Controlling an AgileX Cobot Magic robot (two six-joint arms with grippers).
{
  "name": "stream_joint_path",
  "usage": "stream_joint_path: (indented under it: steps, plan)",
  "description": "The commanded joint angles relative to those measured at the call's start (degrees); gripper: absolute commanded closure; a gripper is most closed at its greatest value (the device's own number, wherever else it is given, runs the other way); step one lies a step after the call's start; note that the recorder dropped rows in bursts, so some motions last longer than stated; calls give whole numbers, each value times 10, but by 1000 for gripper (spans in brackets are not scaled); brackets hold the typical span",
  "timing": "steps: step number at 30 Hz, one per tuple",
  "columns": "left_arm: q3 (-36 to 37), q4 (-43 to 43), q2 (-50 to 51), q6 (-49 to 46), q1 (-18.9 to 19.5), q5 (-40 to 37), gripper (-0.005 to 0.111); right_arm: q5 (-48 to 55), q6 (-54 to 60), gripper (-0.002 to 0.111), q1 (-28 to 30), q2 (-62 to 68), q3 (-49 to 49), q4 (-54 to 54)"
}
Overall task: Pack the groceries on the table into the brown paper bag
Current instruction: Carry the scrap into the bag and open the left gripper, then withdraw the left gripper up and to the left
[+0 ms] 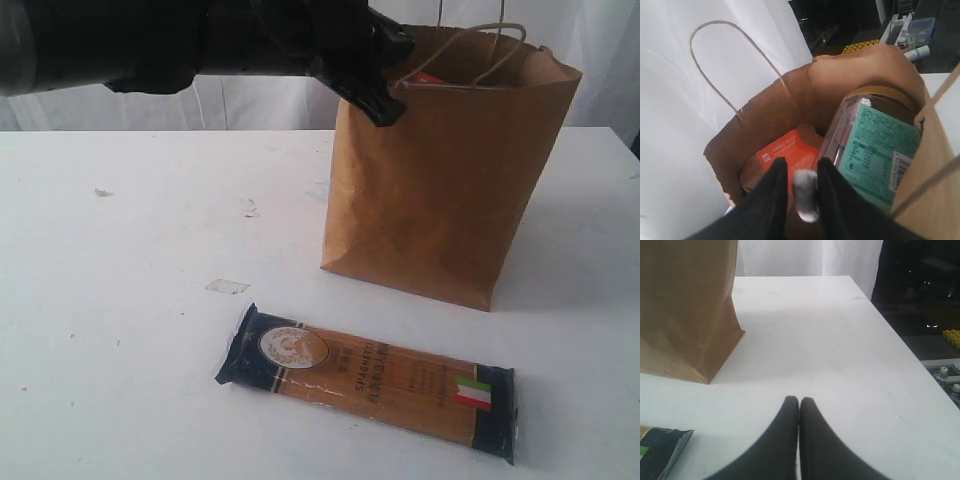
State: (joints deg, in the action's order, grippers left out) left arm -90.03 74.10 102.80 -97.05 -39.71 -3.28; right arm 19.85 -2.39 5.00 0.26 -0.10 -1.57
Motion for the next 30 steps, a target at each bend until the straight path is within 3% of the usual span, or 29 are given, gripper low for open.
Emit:
stream_joint_path:
  steps: [1,6,15,19,21,22,23,27,30]
  plan:
    - [-4,14,2,-2,-2,-7,65,-2,0,108,2,-3,1,1]
    - [-4,14,2,-2,-2,-7,54,-2,0,108,2,-3,1,1]
    - [-4,14,-39,103,-3,-10,56,-2,0,108,2,-3,1,1]
    - [-4,14,-75,134,-3,-19,74,-2,0,108,2,-3,1,1]
    - [-4,14,-97,142,-3,-42,90,-2,0,108,2,-3,1,1]
    - [-4,14,-116,142,-3,-62,103,-2,0,108,2,-3,1,1]
    - [-4,7,-128,142,-3,-80,107,-2,0,108,2,-3,1,1]
    - [16,-107,-178,200,-3,-127,107,-2,0,108,2,-3,1,1]
    - [89,-275,-219,316,14,-102,107,-2,0,108,2,-3,1,1]
